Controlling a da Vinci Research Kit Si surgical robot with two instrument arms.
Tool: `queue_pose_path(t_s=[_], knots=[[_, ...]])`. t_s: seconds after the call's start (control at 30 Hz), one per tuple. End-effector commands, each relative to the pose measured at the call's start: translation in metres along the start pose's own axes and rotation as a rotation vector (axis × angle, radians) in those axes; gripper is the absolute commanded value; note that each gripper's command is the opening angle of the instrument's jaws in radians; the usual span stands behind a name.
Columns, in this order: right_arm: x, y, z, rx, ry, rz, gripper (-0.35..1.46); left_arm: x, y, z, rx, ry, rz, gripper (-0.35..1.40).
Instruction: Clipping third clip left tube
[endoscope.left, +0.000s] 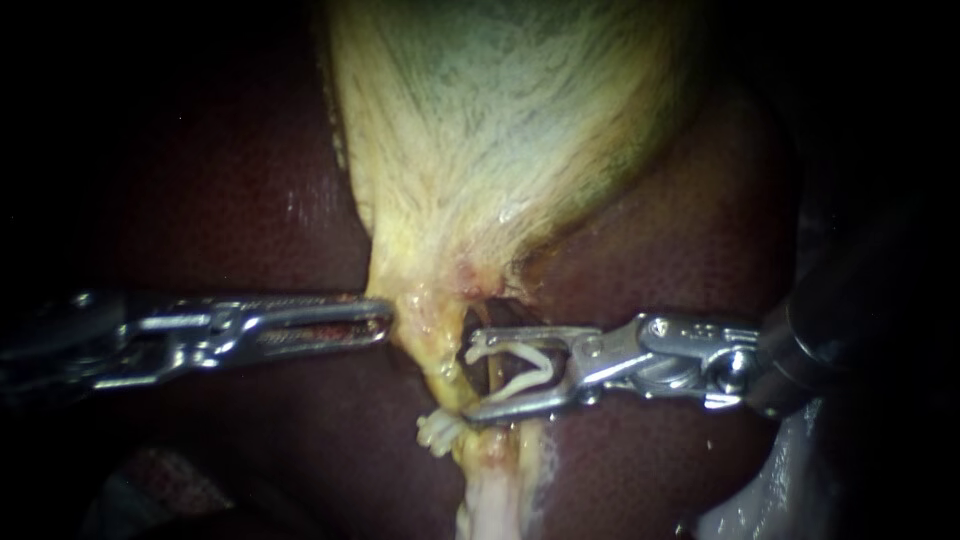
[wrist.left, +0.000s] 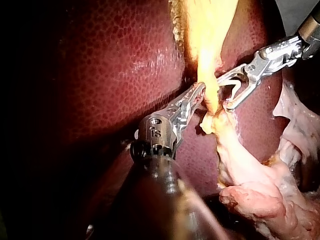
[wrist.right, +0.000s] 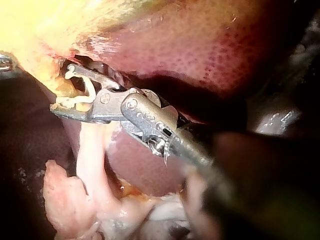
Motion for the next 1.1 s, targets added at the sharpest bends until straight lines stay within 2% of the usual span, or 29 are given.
queue_pose_path(t_s=[0.03,0.13,0.37,0.57,0.7,0.83,1.0,1.1], knots=[[-0.0001,-0.0001,0.0006,-0.001,0.001,-0.002,0.54,0.0,-0.0001,0.0001,-0.002,0.0,-0.001,-0.35],[-0.0005,-0.0004,0.0025,-0.009,-0.002,-0.009,0.54,-0.0001,-0.0002,0.0003,-0.003,-0.001,-0.001,-0.35],[-0.001,-0.0014,0.0054,0.028,-0.019,-0.015,0.55,-0.0002,-0.0007,0.0005,-0.006,-0.002,-0.002,-0.35],[0.0005,-0.0025,0.0052,0.046,-0.001,-0.009,0.53,-0.0001,-0.0008,0.0007,-0.007,-0.003,-0.002,-0.35],[0.0026,-0.0023,0.0038,0.061,0.015,0.004,0.51,-0.0001,-0.0008,0.0007,-0.007,-0.003,-0.002,-0.35],[0.004,-0.0021,0.0026,0.068,0.031,0.014,0.5,-0.0001,-0.0009,0.0007,-0.01,-0.004,-0.002,-0.35],[0.0043,-0.002,0.0024,0.064,0.037,0.016,0.45,-0.0001,-0.0009,0.0008,-0.01,-0.004,-0.002,-0.35],[0.0042,-0.002,0.0023,0.062,0.037,0.016,0.3,-0.0001,-0.0009,0.0008,-0.011,-0.004,-0.002,-0.35]])
